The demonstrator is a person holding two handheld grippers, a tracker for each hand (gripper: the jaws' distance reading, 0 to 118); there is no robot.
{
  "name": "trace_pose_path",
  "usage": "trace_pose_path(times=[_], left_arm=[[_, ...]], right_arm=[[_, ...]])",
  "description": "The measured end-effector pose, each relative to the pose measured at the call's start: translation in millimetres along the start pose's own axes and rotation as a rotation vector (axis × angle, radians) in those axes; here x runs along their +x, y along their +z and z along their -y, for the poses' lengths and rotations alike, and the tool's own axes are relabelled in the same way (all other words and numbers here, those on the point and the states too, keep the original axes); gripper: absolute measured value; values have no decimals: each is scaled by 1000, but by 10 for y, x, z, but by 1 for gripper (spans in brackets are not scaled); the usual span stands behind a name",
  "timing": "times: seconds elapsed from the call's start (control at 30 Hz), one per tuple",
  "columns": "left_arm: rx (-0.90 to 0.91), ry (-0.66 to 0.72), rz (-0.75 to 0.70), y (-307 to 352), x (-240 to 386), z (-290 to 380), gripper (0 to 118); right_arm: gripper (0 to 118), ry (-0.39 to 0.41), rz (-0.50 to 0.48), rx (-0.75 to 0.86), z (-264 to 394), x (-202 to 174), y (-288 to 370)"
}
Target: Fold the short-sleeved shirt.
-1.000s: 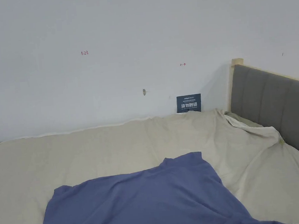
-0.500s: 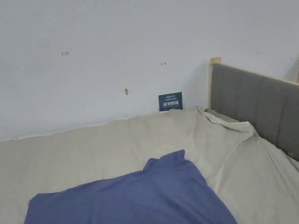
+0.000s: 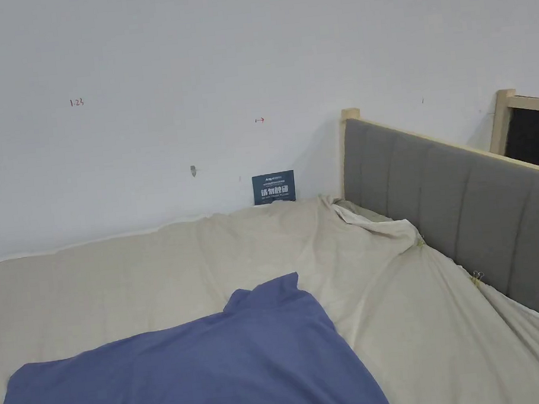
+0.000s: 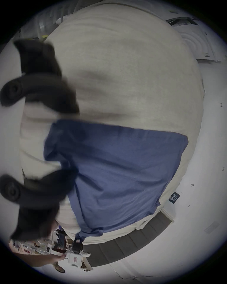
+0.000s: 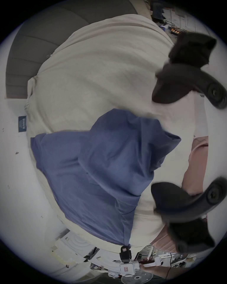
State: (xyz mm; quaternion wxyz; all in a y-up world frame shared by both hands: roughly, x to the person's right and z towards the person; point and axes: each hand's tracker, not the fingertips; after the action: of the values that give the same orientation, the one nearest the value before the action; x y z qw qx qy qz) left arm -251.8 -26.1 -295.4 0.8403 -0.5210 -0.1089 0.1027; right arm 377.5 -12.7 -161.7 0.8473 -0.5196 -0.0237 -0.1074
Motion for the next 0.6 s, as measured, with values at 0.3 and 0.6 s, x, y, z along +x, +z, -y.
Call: trace_pose_path(times=[0.3,0.6], left_arm=[[217,-41,-4,620,-63,-27,109],[389,36,158,1192,310,347,108]], right_arm=[[107,-80,-13,194,160,-78,566],[58,-205,-239,487,301,-625,1056]])
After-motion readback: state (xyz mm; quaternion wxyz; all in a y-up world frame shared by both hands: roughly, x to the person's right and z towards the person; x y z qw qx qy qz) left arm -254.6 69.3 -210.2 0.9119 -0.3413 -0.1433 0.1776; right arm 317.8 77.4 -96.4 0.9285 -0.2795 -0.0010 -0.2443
